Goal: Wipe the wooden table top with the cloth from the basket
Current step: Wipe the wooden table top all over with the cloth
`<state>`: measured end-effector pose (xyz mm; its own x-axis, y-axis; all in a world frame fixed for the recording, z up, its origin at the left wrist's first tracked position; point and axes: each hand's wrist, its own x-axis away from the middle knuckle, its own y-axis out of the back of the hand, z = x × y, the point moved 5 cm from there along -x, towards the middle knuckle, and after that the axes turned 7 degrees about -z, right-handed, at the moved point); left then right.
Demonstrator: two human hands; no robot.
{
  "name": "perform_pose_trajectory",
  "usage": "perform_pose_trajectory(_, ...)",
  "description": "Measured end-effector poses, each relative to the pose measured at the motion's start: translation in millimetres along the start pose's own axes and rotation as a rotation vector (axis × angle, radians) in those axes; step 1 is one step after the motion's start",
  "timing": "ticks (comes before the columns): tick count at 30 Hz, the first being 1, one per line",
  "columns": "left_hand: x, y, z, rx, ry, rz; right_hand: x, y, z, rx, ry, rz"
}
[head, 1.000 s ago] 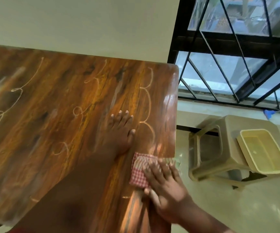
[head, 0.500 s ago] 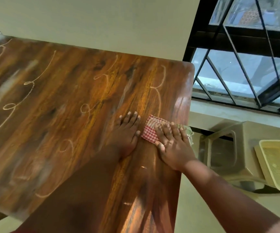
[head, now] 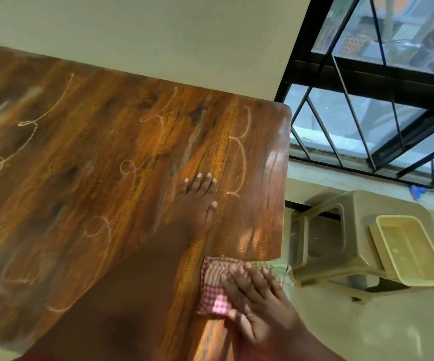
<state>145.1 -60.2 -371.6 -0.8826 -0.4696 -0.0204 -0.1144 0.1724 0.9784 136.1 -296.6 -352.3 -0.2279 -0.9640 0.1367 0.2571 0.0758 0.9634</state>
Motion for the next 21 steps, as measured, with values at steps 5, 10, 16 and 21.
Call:
perform_pose_trajectory(5, -1, 0, 0, 0.005, -0.022, -0.015, -55, 10, -46, 0.047, -0.205, -0.045)
perform_pose_trajectory(10, -1, -2, 1, -0.006, -0.016, -0.033, -121, 31, -96, 0.054, -0.332, -0.053)
perform_pose_trajectory(16, -2, -5, 2, -0.007, -0.03, -0.055, -107, 20, -75, 0.062, -0.318, -0.049)
perform_pose_trajectory(21, -3, -6, 2, -0.014, -0.025, -0.074, -71, 5, -56, -0.008, -0.286, 0.021)
